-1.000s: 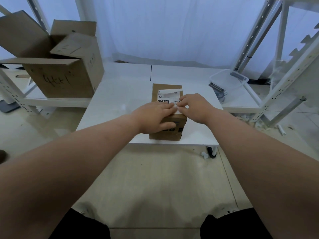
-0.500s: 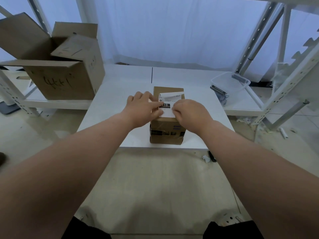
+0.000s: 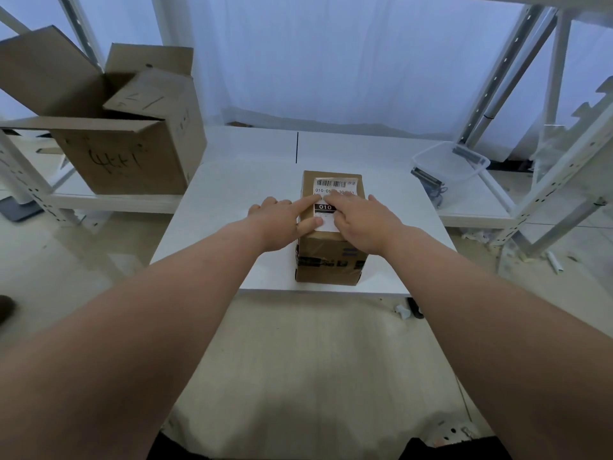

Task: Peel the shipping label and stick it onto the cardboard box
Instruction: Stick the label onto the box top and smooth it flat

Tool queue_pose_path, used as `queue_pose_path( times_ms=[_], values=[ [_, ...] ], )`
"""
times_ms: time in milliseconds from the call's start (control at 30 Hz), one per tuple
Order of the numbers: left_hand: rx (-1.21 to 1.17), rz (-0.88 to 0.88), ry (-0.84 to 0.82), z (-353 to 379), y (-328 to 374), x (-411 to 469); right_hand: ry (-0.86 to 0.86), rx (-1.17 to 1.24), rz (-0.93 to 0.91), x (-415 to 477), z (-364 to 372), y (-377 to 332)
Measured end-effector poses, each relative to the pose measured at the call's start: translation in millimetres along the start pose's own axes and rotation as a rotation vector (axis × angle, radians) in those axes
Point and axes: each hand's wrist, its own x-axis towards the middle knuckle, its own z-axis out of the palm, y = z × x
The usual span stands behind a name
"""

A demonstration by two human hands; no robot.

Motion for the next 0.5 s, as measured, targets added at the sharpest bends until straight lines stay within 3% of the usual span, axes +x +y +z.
queue_pose_path(
  times_ms=[167, 300, 367, 500],
  values=[
    [0.023, -0.041, 0.005, -0.3, -7.6, 2.4, 0.048, -0.004, 0.048, -10.6, -5.0, 12.0],
    [-0.213, -0.042, -0.019, -5.6, 0.4, 4.2, 0.100, -0.016, 0.102, -18.7, -11.4, 26.8],
    [-0.417, -0.070, 0.005, -4.2, 8.2, 6.8, 0.076, 0.127, 0.184, -15.7, -9.7, 26.8],
    [-0.683, -0.215, 0.051, -1.4, 18.8, 18.2, 0.085, 0.645, 0.303, -2.1, -0.1, 15.4]
  ],
)
